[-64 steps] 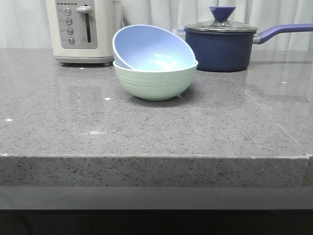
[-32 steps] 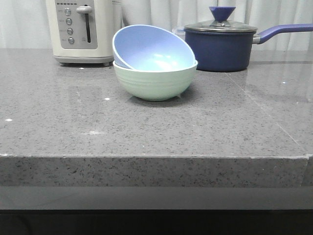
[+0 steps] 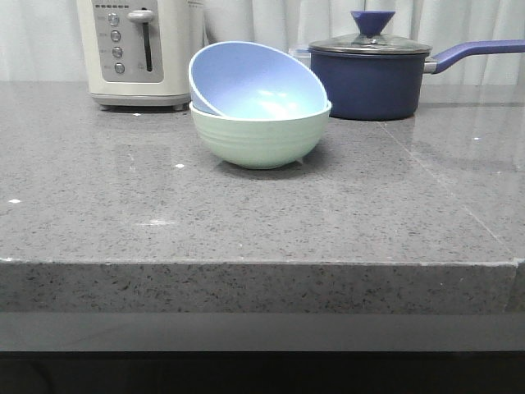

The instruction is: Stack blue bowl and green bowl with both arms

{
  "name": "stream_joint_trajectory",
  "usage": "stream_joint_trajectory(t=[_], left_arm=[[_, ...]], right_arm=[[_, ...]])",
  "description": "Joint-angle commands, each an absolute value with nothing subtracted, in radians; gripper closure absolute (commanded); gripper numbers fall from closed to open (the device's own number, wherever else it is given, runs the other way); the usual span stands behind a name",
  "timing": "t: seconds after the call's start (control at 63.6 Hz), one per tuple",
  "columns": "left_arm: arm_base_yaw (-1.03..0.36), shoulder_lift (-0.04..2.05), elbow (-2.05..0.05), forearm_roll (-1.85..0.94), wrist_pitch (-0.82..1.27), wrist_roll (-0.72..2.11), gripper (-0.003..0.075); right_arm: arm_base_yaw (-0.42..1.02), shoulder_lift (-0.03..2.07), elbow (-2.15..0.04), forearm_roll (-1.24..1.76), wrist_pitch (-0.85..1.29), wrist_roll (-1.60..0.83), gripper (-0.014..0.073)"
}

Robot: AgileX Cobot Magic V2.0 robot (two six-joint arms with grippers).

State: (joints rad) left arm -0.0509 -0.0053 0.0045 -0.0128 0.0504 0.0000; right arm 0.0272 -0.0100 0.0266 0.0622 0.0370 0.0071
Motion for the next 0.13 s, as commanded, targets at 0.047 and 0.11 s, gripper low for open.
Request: stream_joint_trajectory(t=[0.047,0.11], left_arm=[[-0.053,-0.021,0.010,-0.022,-0.026,0.000,0.0740],[-0.053,-0.021,0.010,-0.022,-0.026,0.000,0.0740]], right_arm=[[0.024,-0.030,0.011,0.068,-0.041,0.000,0.0650],[0.024,-0.030,0.011,0.068,-0.041,0.000,0.0650]])
